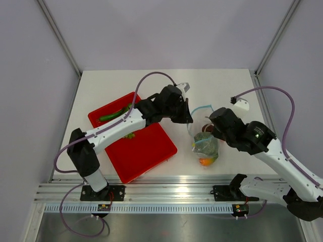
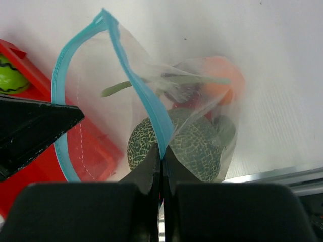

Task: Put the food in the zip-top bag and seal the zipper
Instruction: Adjust the zipper food storage bag at the center of the board.

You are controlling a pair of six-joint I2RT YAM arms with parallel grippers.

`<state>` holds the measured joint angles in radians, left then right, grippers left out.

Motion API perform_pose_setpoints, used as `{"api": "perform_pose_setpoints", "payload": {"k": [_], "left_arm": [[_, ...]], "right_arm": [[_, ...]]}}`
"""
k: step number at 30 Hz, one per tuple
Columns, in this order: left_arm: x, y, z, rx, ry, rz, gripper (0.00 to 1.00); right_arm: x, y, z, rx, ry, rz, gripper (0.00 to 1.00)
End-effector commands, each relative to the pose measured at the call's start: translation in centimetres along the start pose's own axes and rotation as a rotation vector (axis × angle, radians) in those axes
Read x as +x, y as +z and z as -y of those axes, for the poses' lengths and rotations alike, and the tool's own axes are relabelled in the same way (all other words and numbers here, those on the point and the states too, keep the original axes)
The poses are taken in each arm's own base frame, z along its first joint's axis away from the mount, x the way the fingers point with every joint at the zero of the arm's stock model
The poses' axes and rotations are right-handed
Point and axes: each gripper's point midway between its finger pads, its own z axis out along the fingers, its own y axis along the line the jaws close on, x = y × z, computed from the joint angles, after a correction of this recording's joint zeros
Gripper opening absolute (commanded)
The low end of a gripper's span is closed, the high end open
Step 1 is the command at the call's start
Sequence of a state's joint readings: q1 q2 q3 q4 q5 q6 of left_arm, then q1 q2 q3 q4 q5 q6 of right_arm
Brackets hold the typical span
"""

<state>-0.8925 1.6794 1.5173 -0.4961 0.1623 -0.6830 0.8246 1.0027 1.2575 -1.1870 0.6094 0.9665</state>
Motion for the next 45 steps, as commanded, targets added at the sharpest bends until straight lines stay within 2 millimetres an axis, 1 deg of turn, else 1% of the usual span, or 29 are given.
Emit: {"api": "perform_pose_setpoints", "payload": {"k": [1,3,4,5,6,7,8,9,10,11,12,13,16,17,19,20,21,23,24,26,27,28,31,32,38,41,42,43,45], "left_arm": [[-6.4,-7.8,8.2,0.23,0.112,0.208,0.0],[-6.4,-8.4,8.5,0.241,0.115,0.211,0.0],[-6.1,-8.2,8.5,0.249,0.116,0.199,0.0],[-5.7,-7.8,8.2,0.247,0.115,0.187,0.0],[-5.3,-7.2,7.8,0.236,0.112,0.174,0.0],[-4.5,-6.0,6.7,0.21,0.105,0.148,0.0],[-4.1,-5.4,6.2,0.2,0.107,0.136,0.0],[-3.7,-4.7,5.6,0.188,0.109,0.127,0.0],[-3.1,-3.7,4.5,0.155,0.11,0.111,0.0],[-2.6,-2.5,3.6,0.126,0.114,0.09,0.0],[-2.0,-1.8,2.7,0.093,0.125,0.057,0.0],[-1.8,-1.2,2.5,0.079,0.142,0.032,0.0],[-2.3,-1.3,3.1,0.092,0.166,0.031,0.0],[-3.2,-2.1,3.8,0.102,0.178,0.057,0.0],[-4.4,-3.0,4.3,0.093,0.212,0.093,0.0],[-5.1,-3.5,4.6,0.092,0.223,0.111,0.0],[-6.0,-4.4,5.4,0.099,0.241,0.132,0.0],[-7.1,-5.2,5.8,0.09,0.249,0.171,0.0],[-7.6,-5.4,6.1,0.092,0.252,0.188,0.0],[-7.8,-5.2,6.2,0.098,0.252,0.195,0.0],[-7.5,-4.7,6.2,0.106,0.247,0.177,0.0],[-7.1,-4.2,6.1,0.106,0.243,0.163,0.0],[-6.1,-3.2,5.8,0.123,0.225,0.13,0.0],[-6.1,-3.0,5.9,0.132,0.219,0.133,0.0],[-5.5,-2.4,5.4,0.128,0.218,0.112,0.0],[-5.5,-2.4,5.3,0.124,0.222,0.111,0.0],[-5.4,-2.3,5.3,0.123,0.221,0.108,0.0],[-5.4,-2.2,5.2,0.123,0.221,0.108,0.0],[-5.3,-2.2,5.3,0.126,0.22,0.106,0.0]], "right_arm": [[-4.2,-2.7,-1.7,-0.104,0.038,0.111,0.0],[-4.3,-2.7,-2.0,-0.129,0.052,0.119,0.0],[-4.1,-2.6,-2.0,-0.127,0.059,0.118,0.0],[-3.3,-1.8,-1.6,-0.107,0.051,0.106,0.0],[-2.8,-1.4,-1.4,-0.098,0.05,0.102,0.0],[-2.3,-0.8,-1.5,-0.092,0.057,0.095,0.0],[-1.1,0.2,-0.9,-0.067,0.041,0.076,0.0],[-0.7,0.8,-0.9,-0.06,0.051,0.079,0.0],[-0.1,1.6,-0.5,-0.037,0.047,0.081,0.0],[0.8,3.0,0.9,0.024,0.026,0.095,0.0],[0.9,3.5,1.1,0.038,0.034,0.108,0.0],[1.0,4.0,1.3,0.057,0.032,0.109,0.0],[0.0,3.6,0.8,0.051,0.025,0.127,0.0],[-1.0,3.1,0.1,0.037,0.03,0.145,0.0],[-2.3,2.4,-0.2,0.029,0.008,0.172,0.0],[-3.4,1.6,-0.9,0.01,0.018,0.187,0.01],[-3.8,1.2,-0.8,0.014,-0.001,0.191,0.02],[-4.9,0.3,-1.0,0.0,0.013,0.214,0.13],[-5.0,0.2,-0.9,-0.001,0.012,0.219,0.16],[-4.8,0.3,-0.2,0.014,0.018,0.221,0.22],[-4.2,0.5,0.2,0.019,0.028,0.208,0.25],[-3.8,0.8,0.4,0.026,0.032,0.197,0.25],[-2.6,1.0,1.4,0.029,0.067,0.168,0.31],[-2.3,0.9,1.6,0.029,0.076,0.163,0.32],[-1.4,0.4,2.5,0.013,0.124,0.133,0.33],[-1.3,0.2,2.4,0.007,0.128,0.119,0.44],[-1.3,0.2,2.3,0.002,0.122,0.116,0.5],[-1.3,0.1,2.1,-0.004,0.122,0.11,0.65],[-0.9,0.5,2.5,0.031,0.11,0.092,0.72]]}}
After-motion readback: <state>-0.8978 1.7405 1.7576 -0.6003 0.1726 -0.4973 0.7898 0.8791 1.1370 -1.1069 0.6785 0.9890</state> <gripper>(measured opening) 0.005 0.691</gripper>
